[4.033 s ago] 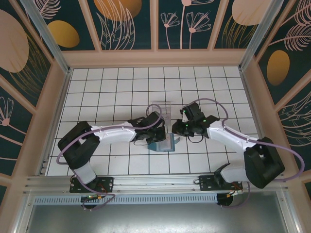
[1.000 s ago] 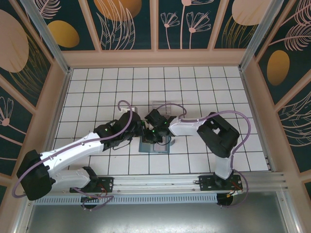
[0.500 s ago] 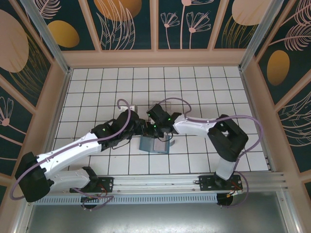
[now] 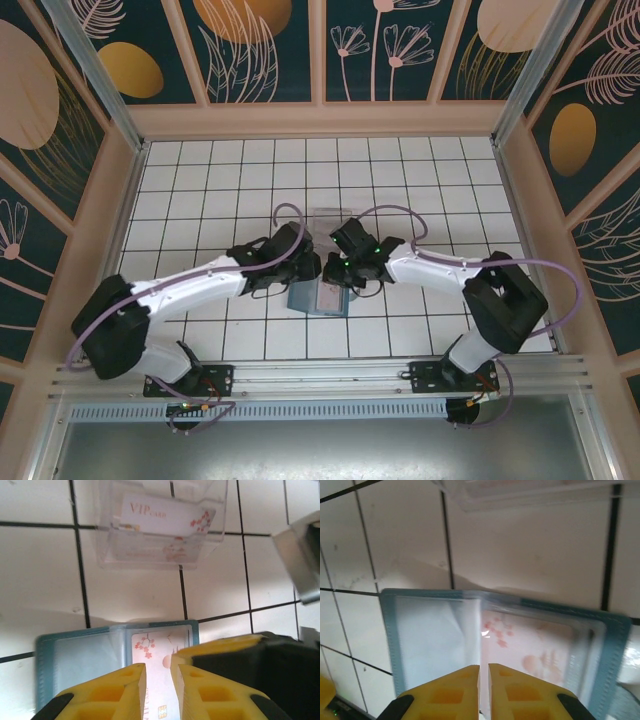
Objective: Take the credit cards out of the card holder
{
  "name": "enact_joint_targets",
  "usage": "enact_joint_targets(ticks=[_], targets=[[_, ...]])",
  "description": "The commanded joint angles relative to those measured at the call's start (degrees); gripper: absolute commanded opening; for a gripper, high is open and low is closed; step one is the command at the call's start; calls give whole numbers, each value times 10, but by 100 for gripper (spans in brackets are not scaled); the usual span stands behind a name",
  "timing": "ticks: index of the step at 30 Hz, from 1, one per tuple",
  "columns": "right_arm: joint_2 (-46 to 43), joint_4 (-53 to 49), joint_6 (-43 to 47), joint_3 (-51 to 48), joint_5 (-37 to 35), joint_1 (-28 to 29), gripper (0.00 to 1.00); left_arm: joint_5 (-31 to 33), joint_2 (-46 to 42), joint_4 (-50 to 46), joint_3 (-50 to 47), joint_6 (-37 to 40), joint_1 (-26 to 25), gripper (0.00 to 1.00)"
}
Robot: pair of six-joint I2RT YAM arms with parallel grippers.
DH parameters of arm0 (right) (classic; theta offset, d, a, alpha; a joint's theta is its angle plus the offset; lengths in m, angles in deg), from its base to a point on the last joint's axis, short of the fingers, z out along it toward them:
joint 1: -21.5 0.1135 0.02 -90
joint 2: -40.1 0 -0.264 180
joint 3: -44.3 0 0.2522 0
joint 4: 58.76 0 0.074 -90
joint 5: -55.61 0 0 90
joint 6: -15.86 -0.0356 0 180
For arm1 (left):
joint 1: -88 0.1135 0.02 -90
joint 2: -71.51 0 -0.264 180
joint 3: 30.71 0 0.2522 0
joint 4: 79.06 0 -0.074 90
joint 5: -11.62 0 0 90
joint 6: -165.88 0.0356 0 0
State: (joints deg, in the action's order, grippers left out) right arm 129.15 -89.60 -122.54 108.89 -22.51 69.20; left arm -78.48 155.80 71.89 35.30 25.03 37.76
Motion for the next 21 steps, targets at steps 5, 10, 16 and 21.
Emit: enact_joint_targets(ticks=[5, 10, 16, 21], targets=[[-32, -28, -28, -48, -35, 1, 17, -70, 67, 0, 27, 19, 3, 25], [-36, -7, -41, -73, -34, 2, 22, -83, 91, 1, 31, 26, 4, 24], [-24, 16, -43, -86, -30, 2, 29, -99, 102, 22, 24, 22, 10, 23], [-13, 23, -33, -87, -30, -1, 29, -103, 95, 38, 9, 16, 20, 23]])
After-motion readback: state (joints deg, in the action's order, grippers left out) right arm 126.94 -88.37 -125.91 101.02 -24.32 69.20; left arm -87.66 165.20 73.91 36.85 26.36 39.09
